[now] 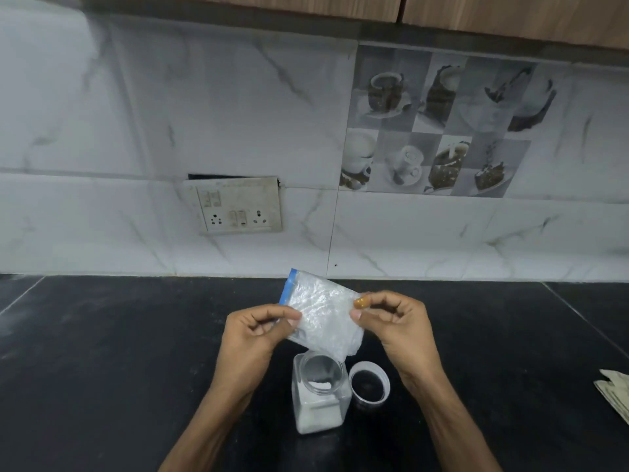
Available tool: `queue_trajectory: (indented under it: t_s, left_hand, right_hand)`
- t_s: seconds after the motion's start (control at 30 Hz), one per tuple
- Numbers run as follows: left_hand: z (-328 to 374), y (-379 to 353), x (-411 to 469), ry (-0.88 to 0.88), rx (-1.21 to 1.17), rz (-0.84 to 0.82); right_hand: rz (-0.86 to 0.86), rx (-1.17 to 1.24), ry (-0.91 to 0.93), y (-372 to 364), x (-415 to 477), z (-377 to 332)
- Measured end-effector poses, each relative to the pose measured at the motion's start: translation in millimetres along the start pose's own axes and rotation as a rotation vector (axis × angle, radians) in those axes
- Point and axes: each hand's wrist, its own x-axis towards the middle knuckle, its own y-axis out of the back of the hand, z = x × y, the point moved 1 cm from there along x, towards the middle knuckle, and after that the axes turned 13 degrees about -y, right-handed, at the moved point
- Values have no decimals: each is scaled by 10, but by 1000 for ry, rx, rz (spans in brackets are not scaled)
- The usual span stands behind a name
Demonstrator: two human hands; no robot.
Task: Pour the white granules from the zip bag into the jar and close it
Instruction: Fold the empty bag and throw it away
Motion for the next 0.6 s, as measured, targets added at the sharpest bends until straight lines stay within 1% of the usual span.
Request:
queue_trajectory:
  t_s: [0.13,0.23,0.33,0.4,0.5,0.6]
  left_hand:
    - [-24,160,-183,-20,-41,96]
    - [-43,349,-413,-22,27,154]
    - [-35,609,-746,-3,149,209]
    - [-21,800,-1018,18,229,256]
    - [-3,1071,-1487,94,309,323]
    - [42,1301,-2026,159,409,436]
  right_hand:
    - [157,-249,95,-146,-141,76]
    - [152,-329,149,-331,-304,207]
    - [49,-364,140,-546,-501,459]
    - [-45,-397,96,-688,-639,661]
    - [-232,-442,28,-880,-854,938]
    - [-392,-464,21,-998,-1105,1178]
